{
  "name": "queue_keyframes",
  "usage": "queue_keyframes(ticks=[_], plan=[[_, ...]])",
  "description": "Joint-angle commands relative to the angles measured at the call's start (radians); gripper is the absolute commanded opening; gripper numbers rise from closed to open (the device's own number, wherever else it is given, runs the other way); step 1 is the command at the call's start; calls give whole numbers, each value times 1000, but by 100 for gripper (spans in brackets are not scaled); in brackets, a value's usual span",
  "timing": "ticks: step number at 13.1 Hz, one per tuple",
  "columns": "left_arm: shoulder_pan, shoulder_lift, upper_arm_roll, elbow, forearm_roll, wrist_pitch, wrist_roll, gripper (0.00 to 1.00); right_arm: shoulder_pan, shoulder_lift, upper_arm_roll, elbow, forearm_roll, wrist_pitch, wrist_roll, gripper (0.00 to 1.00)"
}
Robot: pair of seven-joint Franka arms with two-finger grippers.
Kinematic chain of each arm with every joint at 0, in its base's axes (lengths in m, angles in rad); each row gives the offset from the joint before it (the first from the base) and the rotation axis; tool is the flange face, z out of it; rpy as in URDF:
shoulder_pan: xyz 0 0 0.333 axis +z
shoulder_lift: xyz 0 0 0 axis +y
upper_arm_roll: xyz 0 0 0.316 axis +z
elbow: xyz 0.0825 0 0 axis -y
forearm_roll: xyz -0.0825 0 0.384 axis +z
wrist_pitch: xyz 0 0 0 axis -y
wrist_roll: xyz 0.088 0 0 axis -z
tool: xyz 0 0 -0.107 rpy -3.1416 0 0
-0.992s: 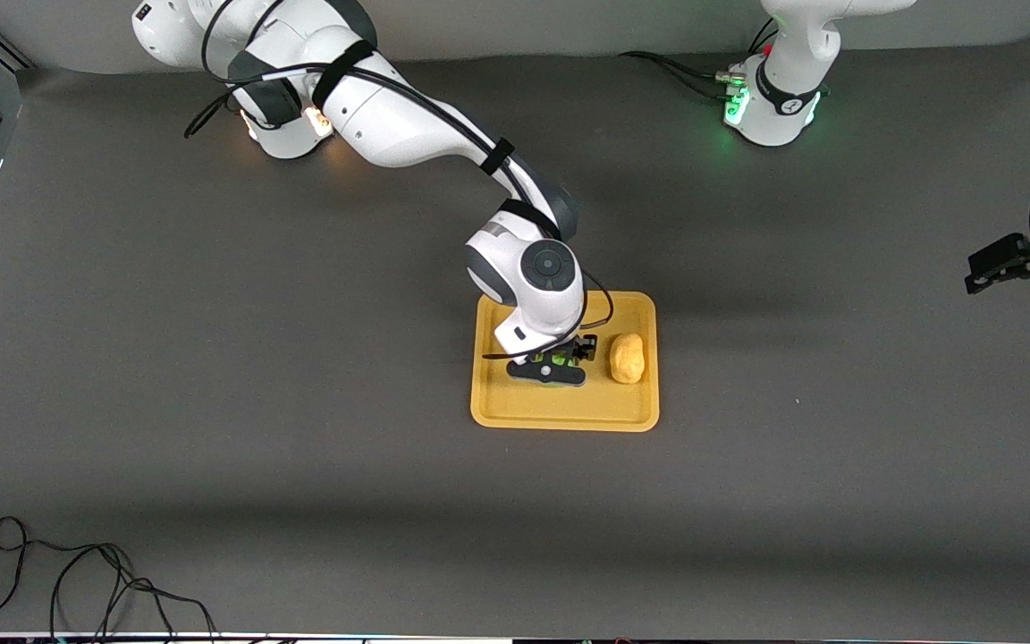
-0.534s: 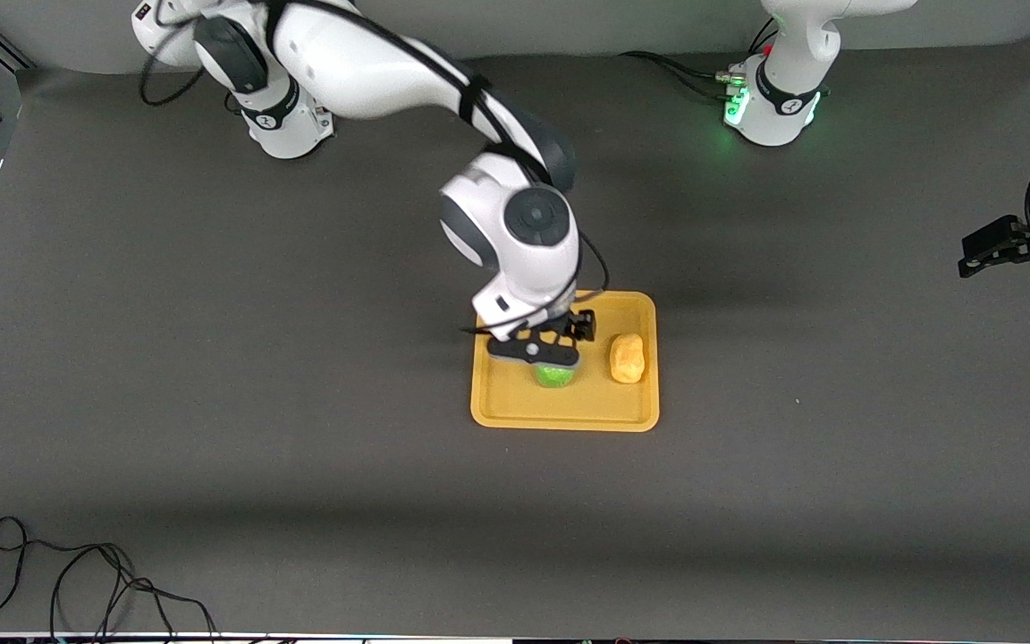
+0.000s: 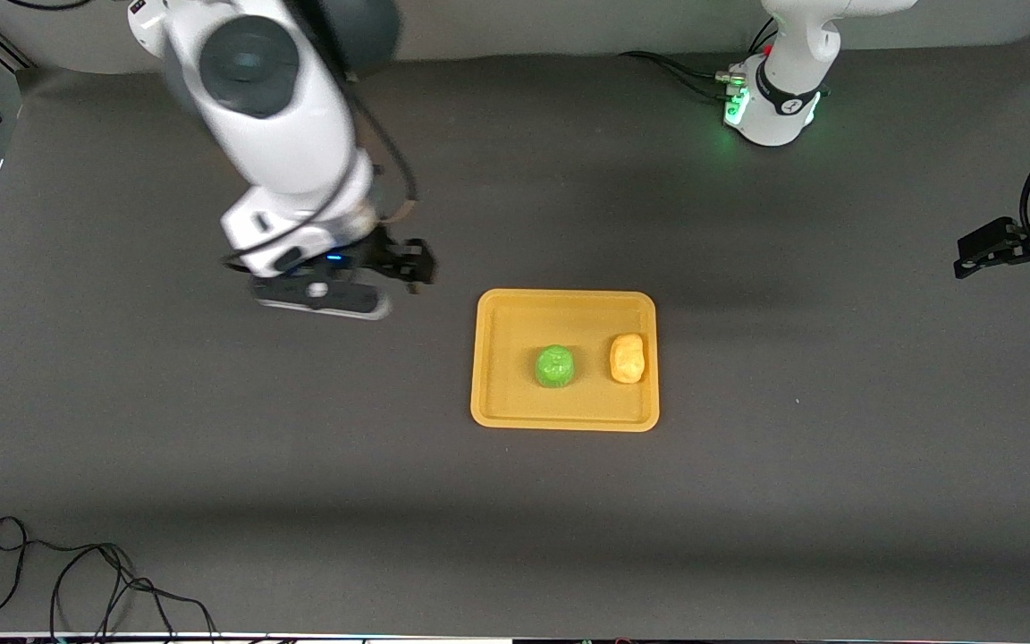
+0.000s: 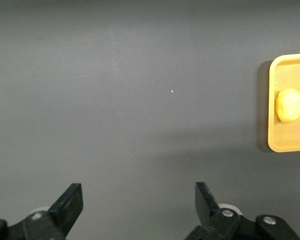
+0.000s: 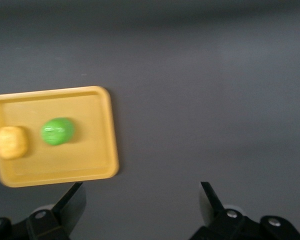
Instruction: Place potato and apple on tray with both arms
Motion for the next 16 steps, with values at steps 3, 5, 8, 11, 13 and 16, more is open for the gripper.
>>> queue_keyframes(ticks=[3,5,8,11,13,16], plan=[[-22,-10,17,29,7,-31,17,100,-226,-298,-11,-392,14,117,-317,100],[-26,19,8,73,-7,-9,2,100,-386,-329,42,-434,15,119,-418,100],[-22,53,-20,126,-9,-20,3,100,-549,-341,94,-446,29,119,-517,100],[-22,54,-20,126,-9,-27,2,100,-641,-342,131,-445,35,119,-571,100],[-19,54,-20,126,-7,-31,2,100,-640,-336,123,-433,34,116,-571,100],[-16,64,-20,115,-7,-37,13,100,-637,-326,125,-430,26,116,-569,100]])
